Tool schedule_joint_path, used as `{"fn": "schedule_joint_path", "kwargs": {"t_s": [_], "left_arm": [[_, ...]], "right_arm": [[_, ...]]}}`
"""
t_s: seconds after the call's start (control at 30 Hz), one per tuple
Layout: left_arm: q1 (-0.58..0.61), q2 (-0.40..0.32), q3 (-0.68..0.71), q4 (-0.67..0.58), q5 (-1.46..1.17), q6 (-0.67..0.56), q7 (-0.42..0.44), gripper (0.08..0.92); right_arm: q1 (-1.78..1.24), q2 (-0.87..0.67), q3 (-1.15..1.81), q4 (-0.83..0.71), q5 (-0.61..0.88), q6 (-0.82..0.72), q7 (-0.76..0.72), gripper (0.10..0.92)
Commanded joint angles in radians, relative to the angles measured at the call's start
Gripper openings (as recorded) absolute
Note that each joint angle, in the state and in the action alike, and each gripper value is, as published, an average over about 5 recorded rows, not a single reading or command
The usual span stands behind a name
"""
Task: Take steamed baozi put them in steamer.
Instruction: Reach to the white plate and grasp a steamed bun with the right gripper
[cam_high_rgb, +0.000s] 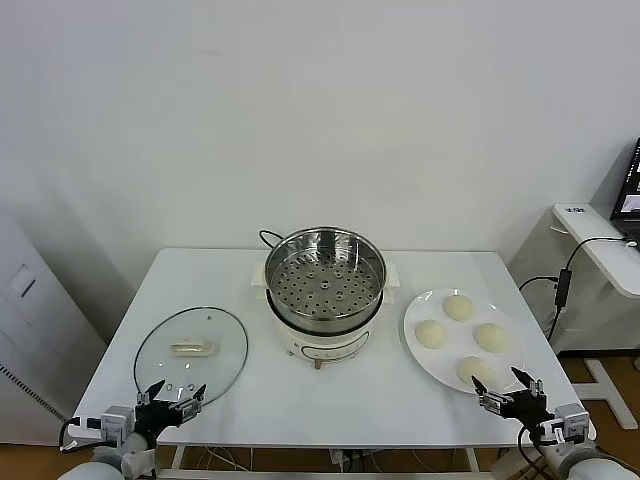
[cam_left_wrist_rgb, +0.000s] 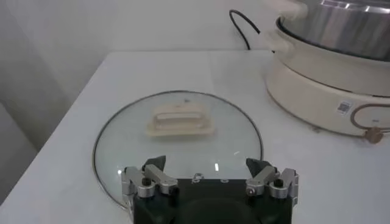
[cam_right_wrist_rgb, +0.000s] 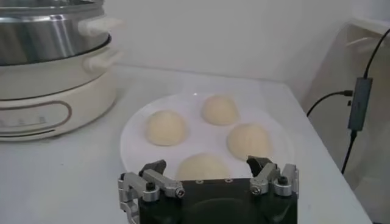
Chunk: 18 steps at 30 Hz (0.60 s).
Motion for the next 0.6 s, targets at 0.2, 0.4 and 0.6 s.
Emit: {"fn": "schedule_joint_path", "kwargs": {"t_s": [0.2, 0.4, 0.6], "left_arm": [[-0.004, -0.003, 0.000, -0.001, 0.011, 0.006, -0.002, 0.823], [-0.050, 0.014, 0.043, 0.006, 0.016, 0.022, 0.002, 0.823], [-0.078, 0.023, 0.059, 0.005, 0.015, 0.038, 0.004, 0.823]], "right_arm": [[0.262, -0.080, -0.020, -0.098, -0.669, 0.103, -0.067, 0.823], [0.373, -0.137, -0.058, -0.169, -0.906, 0.135, -0.097, 0.823], [0.543, -0.195, -0.137, -0.283, -1.059, 0.197, -0.211, 0.823]]}}
